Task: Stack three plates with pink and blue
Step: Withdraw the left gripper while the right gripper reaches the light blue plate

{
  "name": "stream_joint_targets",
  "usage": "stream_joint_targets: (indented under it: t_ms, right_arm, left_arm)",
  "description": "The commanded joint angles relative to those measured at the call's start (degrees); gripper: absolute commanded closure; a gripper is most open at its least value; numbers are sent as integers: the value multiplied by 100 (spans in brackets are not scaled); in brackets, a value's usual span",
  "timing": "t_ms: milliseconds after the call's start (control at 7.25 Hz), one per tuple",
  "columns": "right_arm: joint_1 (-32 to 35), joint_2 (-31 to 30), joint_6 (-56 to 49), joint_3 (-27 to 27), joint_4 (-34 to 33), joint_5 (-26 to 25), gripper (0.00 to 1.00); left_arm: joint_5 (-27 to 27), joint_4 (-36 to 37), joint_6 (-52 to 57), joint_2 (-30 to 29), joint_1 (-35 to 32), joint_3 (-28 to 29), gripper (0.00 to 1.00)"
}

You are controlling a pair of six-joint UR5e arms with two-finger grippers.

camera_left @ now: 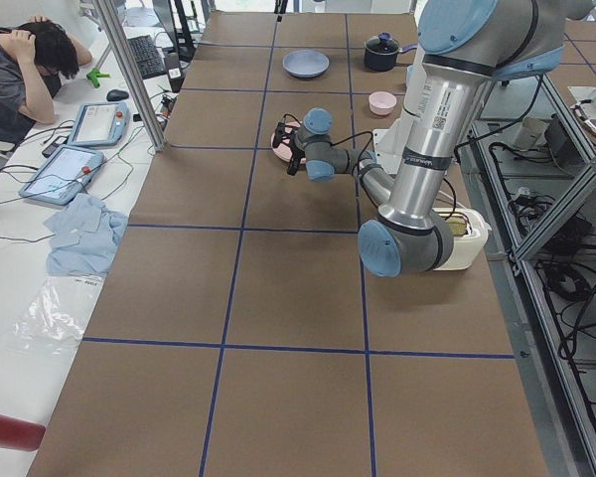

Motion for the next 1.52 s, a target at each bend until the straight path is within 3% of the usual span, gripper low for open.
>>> stream_joint_targets:
  t_ms: [0, 276, 414, 552, 828, 966, 1103, 1379]
  right_arm:
    - [-793, -576, 1015, 6, 1034, -664, 1]
    - [-1172, -1165, 1035, -3, 1308, -1087, 5]
    - [-1235, -1351, 1035, -142, 1632, -1089, 12]
    - [-1253, -1379, 1026, -509, 1939, -1097, 21]
    - [-1253, -1362, 1017, -1178, 2538, -1106, 28]
    - [-1262, -1353, 1026, -1241, 2540, -1106, 37]
    - [-1296, -1353, 1026, -1251, 2540, -1106, 52]
    - [-1454, -1318, 1017, -1339, 2540, -1106, 56]
  left_arm:
    - [-613, 480, 1621, 542, -952, -392, 0]
    - [-1235, 849, 3729, 737, -2031, -349, 0]
    - [-1396, 1008, 4018, 755, -2281, -384, 0]
    - [-1389, 1009, 4012, 755, -2283, -384, 0]
    - [-1380, 1009, 3986, 747, -2292, -393, 0]
    - [-1371, 1009, 3986, 747, -2292, -384, 0]
    - [-1371, 1001, 3986, 747, -2292, -393, 0]
    - [-1371, 1001, 3959, 747, -2283, -393, 0]
